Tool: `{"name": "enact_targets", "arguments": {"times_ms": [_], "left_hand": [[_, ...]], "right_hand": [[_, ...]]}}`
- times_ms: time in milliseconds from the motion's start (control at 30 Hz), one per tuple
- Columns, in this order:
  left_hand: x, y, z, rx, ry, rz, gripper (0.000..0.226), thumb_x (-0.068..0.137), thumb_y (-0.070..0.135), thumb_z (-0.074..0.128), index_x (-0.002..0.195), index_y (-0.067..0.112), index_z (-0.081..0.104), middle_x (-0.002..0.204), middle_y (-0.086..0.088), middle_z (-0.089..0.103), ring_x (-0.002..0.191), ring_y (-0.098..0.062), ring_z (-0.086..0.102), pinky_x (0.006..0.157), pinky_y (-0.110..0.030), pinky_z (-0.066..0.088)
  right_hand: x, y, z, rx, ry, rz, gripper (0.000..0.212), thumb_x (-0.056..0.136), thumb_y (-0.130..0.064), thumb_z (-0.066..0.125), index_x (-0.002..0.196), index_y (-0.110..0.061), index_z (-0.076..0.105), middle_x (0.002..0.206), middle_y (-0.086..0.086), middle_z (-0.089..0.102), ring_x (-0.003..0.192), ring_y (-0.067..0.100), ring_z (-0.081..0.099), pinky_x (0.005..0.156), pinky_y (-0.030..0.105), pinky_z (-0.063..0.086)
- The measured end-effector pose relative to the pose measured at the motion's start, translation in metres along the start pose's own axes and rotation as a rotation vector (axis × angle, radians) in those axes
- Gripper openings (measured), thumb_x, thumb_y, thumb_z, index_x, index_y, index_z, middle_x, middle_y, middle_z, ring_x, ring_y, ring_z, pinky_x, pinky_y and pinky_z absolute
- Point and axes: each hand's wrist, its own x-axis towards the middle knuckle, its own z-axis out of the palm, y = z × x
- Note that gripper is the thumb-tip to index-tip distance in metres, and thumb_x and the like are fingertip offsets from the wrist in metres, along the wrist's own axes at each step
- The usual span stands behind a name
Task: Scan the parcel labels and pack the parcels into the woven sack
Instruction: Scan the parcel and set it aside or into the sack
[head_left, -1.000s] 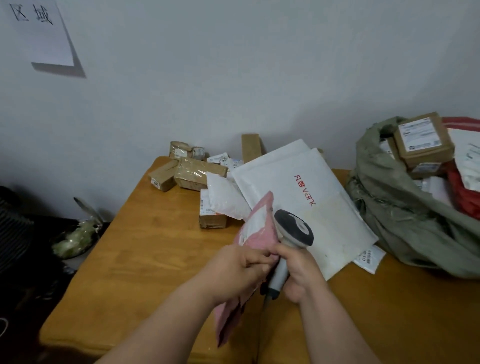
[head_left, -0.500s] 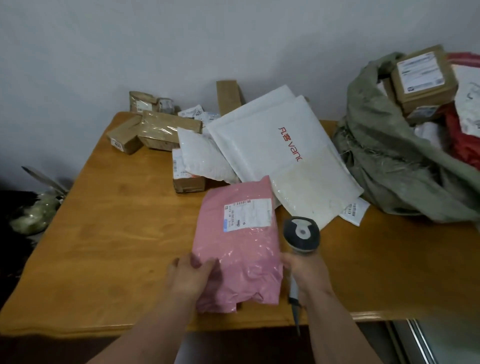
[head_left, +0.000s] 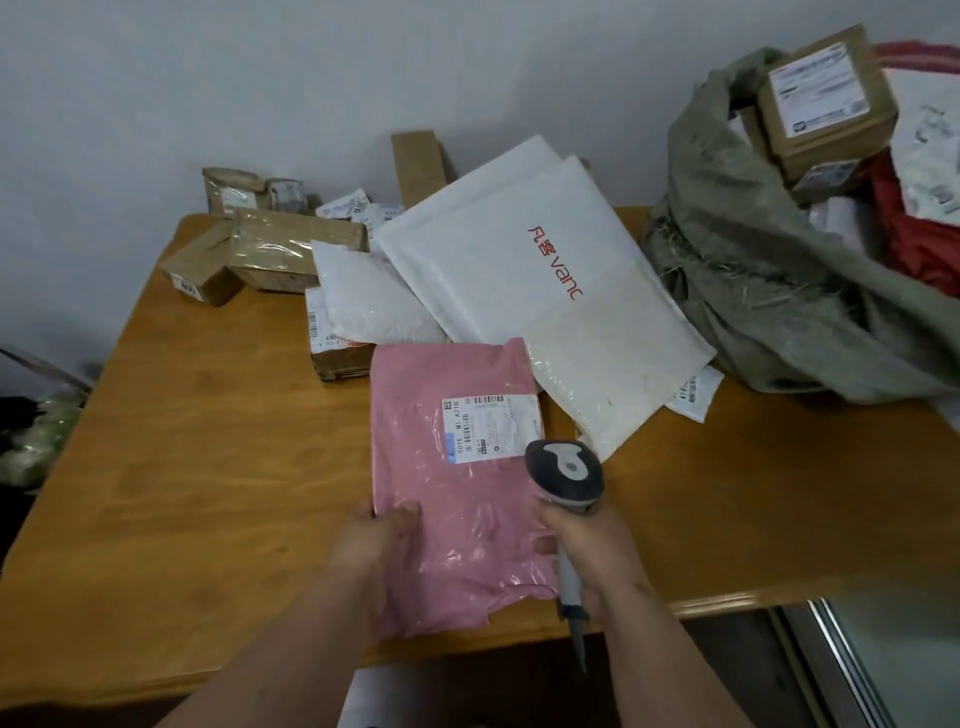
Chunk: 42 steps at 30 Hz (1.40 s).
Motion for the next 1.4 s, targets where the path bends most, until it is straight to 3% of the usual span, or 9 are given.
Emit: {"name": "enact_targets", "arguments": {"times_ms": [100,233,333,433,667,800,967,1133,1400], "left_hand": [[-0.005,0.011,-0.003,0.125,0.009,0.172,0.017,0.093,0.010,0.066,0.108,0.018,0.061,0.098,-0.008,0.072,0.090,-0.029,0.069,0.083,-0.048,0.058],[-0.016,0.044,-0.013,0.306,0.025,0.370,0.015,0.097,0.018,0.059,0.102,0.032,0.057,0.097,0.007,0.065,0.087,-0.013,0.062,0.063,-0.030,0.047],[-0.023,0.079,-0.017,0.414,0.000,0.473,0.021,0.098,0.015,0.056,0.104,0.035,0.061,0.091,0.015,0.064,0.082,-0.007,0.061,0.061,-0.024,0.043],[-0.032,0.107,-0.021,0.483,-0.026,0.545,0.024,0.099,0.013,0.055,0.106,0.032,0.069,0.089,0.012,0.069,0.082,-0.013,0.065,0.068,-0.030,0.051],[-0.050,0.139,-0.033,0.555,0.004,0.623,0.043,0.095,0.015,0.057,0.079,0.054,0.066,0.087,0.005,0.075,0.085,-0.025,0.071,0.085,-0.050,0.057],[-0.056,0.147,-0.036,0.600,0.018,0.649,0.034,0.095,0.014,0.058,0.085,0.044,0.070,0.074,0.011,0.073,0.071,-0.015,0.071,0.080,-0.046,0.059],[-0.061,0.149,-0.036,0.630,-0.008,0.641,0.027,0.096,0.013,0.055,0.090,0.033,0.072,0.082,-0.006,0.074,0.078,-0.034,0.071,0.079,-0.055,0.058],[-0.066,0.145,-0.031,0.601,-0.026,0.628,0.034,0.096,0.010,0.055,0.084,0.037,0.072,0.080,-0.002,0.075,0.077,-0.031,0.072,0.079,-0.055,0.058],[-0.075,0.146,-0.014,0.575,-0.041,0.631,0.034,0.097,0.007,0.055,0.085,0.035,0.072,0.081,-0.001,0.075,0.081,-0.029,0.071,0.082,-0.050,0.058]], "right_hand": [[-0.005,-0.020,-0.006,-0.037,-0.039,-0.132,0.019,0.085,-0.026,0.077,0.097,-0.031,0.063,0.070,-0.013,0.073,0.063,0.009,0.073,0.063,0.029,0.054],[-0.020,-0.047,-0.012,-0.126,-0.072,-0.319,0.020,0.083,-0.021,0.079,0.096,-0.029,0.066,0.076,-0.008,0.073,0.058,-0.002,0.068,0.045,0.010,0.045],[-0.030,-0.059,-0.013,-0.228,-0.108,-0.415,0.016,0.080,-0.017,0.077,0.086,-0.028,0.067,0.067,-0.016,0.071,0.062,0.000,0.066,0.050,0.009,0.045],[-0.038,-0.068,-0.011,-0.343,-0.131,-0.475,0.017,0.078,-0.015,0.077,0.083,-0.026,0.065,0.065,-0.012,0.070,0.064,0.003,0.066,0.055,0.012,0.047],[-0.055,-0.078,-0.016,-0.414,-0.150,-0.559,0.022,0.067,-0.016,0.071,0.059,-0.033,0.059,0.050,-0.021,0.059,0.049,-0.008,0.055,0.041,0.007,0.036],[-0.059,-0.082,-0.020,-0.473,-0.144,-0.607,0.020,0.069,-0.016,0.072,0.064,-0.027,0.057,0.055,-0.023,0.060,0.054,-0.008,0.057,0.044,0.008,0.037],[-0.060,-0.086,-0.025,-0.550,-0.107,-0.671,0.026,0.070,-0.014,0.071,0.061,-0.029,0.052,0.052,-0.027,0.056,0.055,-0.011,0.054,0.045,0.007,0.038],[-0.059,-0.086,-0.033,-0.561,-0.093,-0.689,0.027,0.071,-0.017,0.074,0.064,-0.032,0.053,0.052,-0.030,0.056,0.058,-0.013,0.055,0.044,0.006,0.037],[-0.052,-0.087,-0.046,-0.561,-0.070,-0.659,0.016,0.065,-0.022,0.071,0.067,-0.030,0.057,0.058,-0.011,0.059,0.060,0.007,0.060,0.051,0.014,0.041]]}}
